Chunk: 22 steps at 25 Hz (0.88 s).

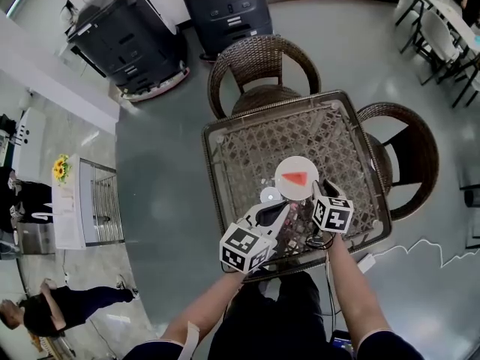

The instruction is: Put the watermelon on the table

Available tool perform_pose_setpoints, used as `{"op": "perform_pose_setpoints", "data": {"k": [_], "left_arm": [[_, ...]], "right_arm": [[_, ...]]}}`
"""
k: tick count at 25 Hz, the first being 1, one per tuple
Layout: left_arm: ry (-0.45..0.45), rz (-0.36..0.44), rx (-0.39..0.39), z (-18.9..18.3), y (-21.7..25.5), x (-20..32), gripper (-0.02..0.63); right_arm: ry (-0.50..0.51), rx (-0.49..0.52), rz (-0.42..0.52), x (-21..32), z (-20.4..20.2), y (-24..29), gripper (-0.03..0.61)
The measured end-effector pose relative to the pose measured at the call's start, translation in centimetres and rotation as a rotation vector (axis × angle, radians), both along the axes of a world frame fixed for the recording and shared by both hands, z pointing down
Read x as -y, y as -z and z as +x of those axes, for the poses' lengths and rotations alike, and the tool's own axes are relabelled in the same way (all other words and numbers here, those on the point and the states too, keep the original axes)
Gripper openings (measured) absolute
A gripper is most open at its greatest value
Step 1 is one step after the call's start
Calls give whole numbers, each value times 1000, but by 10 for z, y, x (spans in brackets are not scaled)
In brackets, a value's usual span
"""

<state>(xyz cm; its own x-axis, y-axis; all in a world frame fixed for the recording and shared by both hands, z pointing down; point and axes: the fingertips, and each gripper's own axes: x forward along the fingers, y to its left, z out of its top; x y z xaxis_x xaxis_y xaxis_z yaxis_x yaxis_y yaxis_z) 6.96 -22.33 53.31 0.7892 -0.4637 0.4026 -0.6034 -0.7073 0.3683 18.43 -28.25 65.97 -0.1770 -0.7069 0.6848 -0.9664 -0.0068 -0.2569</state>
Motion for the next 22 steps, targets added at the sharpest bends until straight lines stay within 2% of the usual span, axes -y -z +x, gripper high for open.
{"op": "perform_pose_setpoints", "data": {"k": [2, 5, 8, 16, 22], "left_arm": [[-1, 12, -4, 1, 4, 2, 5], [-2, 31, -14, 2, 9, 5, 5], [-4, 48, -27, 3, 15, 7, 5], [-21, 85, -64, 13, 38, 5, 5], [-29, 104, -83, 16, 53, -1, 5]], "right_arm": [[31, 12, 56, 1, -3, 19, 117], [68, 5, 144, 2, -9, 49, 34], [106, 6, 221, 0, -17, 80, 5], [174, 43, 358, -15, -33, 147, 5], [210, 78, 418, -32, -47, 182, 5]]}}
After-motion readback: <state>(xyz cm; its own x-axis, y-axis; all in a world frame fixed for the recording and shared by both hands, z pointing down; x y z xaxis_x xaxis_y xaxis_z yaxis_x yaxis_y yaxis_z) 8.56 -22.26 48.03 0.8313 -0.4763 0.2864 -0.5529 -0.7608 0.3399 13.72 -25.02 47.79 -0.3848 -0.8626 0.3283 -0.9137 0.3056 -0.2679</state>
